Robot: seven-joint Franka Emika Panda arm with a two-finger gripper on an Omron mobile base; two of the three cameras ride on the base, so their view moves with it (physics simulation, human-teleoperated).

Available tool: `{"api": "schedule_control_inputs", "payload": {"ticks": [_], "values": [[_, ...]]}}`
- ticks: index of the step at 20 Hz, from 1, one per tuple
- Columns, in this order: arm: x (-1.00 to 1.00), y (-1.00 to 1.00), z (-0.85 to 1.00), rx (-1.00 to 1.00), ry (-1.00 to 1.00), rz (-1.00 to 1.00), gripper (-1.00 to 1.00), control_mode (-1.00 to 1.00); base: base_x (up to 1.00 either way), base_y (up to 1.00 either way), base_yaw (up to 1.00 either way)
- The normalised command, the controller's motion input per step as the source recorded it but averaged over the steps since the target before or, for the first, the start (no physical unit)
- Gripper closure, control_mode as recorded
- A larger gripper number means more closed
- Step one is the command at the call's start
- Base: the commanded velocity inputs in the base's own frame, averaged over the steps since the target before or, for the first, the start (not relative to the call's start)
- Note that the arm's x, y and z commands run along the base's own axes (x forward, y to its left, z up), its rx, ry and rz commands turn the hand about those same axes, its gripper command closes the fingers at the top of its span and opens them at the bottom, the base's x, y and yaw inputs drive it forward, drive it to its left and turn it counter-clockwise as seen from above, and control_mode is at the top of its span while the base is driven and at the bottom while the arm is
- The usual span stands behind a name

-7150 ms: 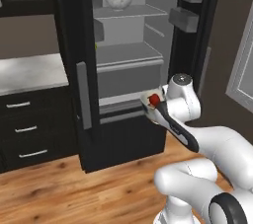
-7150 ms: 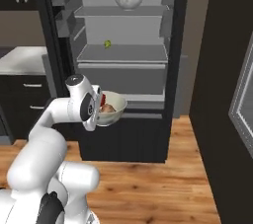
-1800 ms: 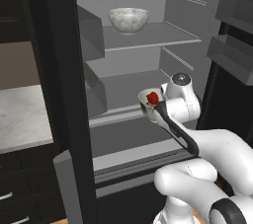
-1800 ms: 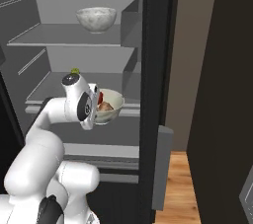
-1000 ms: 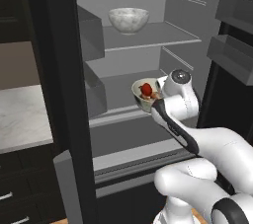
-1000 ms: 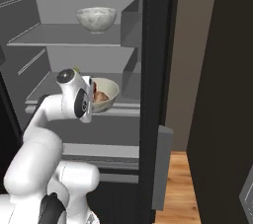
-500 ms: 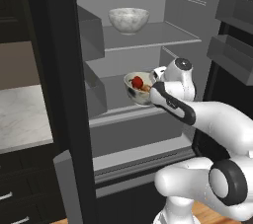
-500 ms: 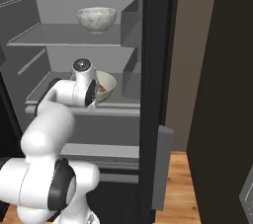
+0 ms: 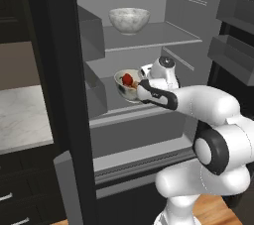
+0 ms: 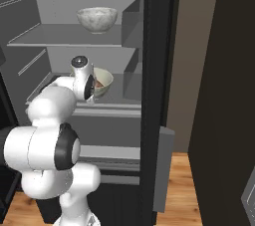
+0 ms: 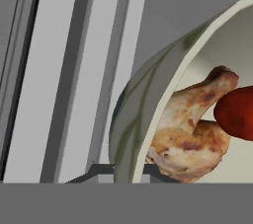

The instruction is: Pick the chicken drumstick and bell pepper from their plates and place them in the bowl. Then put the bowl in the fridge.

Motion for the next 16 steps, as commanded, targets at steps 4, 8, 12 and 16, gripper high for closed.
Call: {"api": "schedule_control_inputs", "payload": {"ticks": [4, 8, 12, 16], "values": [[0.45, 0.20, -0.19, -0.09, -0.01, -0.06, 1.00, -1.00, 0.00, 0.00, 0.00], [0.39, 0.18, -0.23, -0.13, 0.00, -0.07, 1.00, -1.00, 0.00, 0.00, 0.00], [0.37, 0.16, -0.20, -0.11, 0.00, -0.07, 1.00, -1.00, 0.00, 0.00, 0.00], [0.38, 0.08, -0.16, -0.04, 0.00, -0.05, 1.00, -1.00, 0.00, 0.00, 0.00]]}}
